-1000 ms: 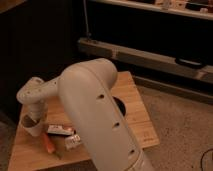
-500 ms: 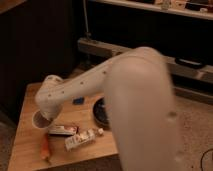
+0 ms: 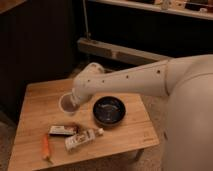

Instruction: Place the ceramic cup in the ceramic bowl

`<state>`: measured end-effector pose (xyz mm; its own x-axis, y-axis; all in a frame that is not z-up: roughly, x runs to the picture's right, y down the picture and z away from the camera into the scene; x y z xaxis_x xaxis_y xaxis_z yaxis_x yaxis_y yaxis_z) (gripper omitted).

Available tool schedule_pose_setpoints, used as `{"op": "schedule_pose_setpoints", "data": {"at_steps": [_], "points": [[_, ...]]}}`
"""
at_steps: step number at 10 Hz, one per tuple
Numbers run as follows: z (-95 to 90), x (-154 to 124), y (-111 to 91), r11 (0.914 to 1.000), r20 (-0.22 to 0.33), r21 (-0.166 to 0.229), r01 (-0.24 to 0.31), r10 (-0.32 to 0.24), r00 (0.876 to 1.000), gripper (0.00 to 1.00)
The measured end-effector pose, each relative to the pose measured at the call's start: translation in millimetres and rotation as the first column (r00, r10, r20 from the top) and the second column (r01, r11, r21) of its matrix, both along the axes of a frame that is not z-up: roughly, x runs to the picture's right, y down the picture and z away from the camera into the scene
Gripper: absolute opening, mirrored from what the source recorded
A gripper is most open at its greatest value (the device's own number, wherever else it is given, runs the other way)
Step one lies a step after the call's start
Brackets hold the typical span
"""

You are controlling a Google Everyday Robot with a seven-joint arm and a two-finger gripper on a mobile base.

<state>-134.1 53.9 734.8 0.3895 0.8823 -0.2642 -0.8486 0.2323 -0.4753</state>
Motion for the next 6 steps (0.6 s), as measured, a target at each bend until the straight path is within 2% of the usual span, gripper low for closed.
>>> {"op": "schedule_pose_setpoints", "data": {"at_steps": [2, 4, 6], "points": [[7.4, 53, -30, 0.9954, -0.068, -0.011, -0.095, 0.094, 0.993, 0.0], [11.4, 123, -42, 0.978, -0.159, -0.038, -0.205, 0.197, 0.967, 0.0], [17.8, 170, -35, 0.9563, -0.236, -0.075, -0.282, 0.258, 0.937, 0.0]]}}
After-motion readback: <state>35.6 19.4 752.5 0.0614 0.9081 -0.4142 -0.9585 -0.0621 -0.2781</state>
